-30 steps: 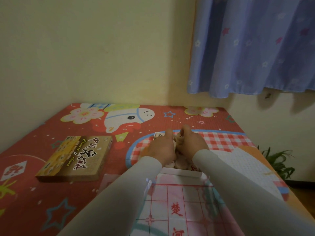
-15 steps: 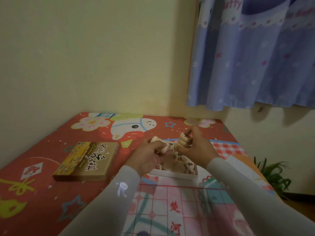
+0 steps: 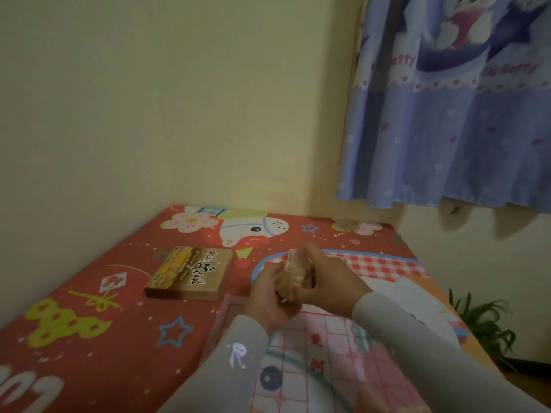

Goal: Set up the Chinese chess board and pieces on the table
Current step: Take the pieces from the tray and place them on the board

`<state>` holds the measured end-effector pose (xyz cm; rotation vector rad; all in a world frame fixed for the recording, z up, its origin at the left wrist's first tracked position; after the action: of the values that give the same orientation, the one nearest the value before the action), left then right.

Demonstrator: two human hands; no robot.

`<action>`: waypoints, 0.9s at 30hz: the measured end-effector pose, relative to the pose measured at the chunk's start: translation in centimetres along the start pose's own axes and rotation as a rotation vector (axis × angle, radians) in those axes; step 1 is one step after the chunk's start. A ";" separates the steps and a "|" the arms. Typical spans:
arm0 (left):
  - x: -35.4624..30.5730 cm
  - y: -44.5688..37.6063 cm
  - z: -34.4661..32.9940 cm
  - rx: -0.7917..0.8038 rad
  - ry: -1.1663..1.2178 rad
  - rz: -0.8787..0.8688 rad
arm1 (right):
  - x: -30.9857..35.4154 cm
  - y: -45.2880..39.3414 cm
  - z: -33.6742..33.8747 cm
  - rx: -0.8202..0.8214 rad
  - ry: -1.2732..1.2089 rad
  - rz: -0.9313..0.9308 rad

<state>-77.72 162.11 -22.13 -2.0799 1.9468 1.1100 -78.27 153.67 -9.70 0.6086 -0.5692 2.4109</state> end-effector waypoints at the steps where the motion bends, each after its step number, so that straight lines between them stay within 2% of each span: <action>1: 0.4 0.8 -0.2 -0.007 -0.018 0.027 | 0.4 0.0 -0.5 0.012 0.041 0.012; 6: 1.6 3.3 -0.1 -0.045 0.037 0.081 | 1.6 0.0 -3.2 0.046 0.253 0.067; 10: 2.1 4.6 0.5 -0.059 0.127 0.112 | 1.8 0.3 -4.4 0.102 0.212 0.091; 13: 2.1 4.9 1.0 -0.083 0.097 0.113 | 1.8 0.9 -4.7 0.124 0.170 0.096; 20: 2.2 4.7 1.9 -0.089 0.031 0.095 | 0.5 0.7 -3.8 -0.020 -0.010 -0.002; 24: 2.1 5.2 1.5 -0.059 0.116 0.115 | -0.7 0.9 -1.6 -0.179 -0.223 -0.078; 27: 2.3 5.1 1.6 -0.056 0.177 0.168 | -3.0 1.6 0.1 -0.264 -0.250 -0.149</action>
<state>-83.13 160.05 -22.49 -2.1435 2.2327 1.0527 -77.09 151.13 -11.67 0.8102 -0.8967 2.0894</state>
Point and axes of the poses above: each hand's wrist, its own y-axis away from the middle knuckle, its own z-axis out of the back of the hand, x = y × z, the point moved 9 cm from there along -y, towards the middle knuckle, and after that the axes turned 1 degree about y, right-handed, at the moved point
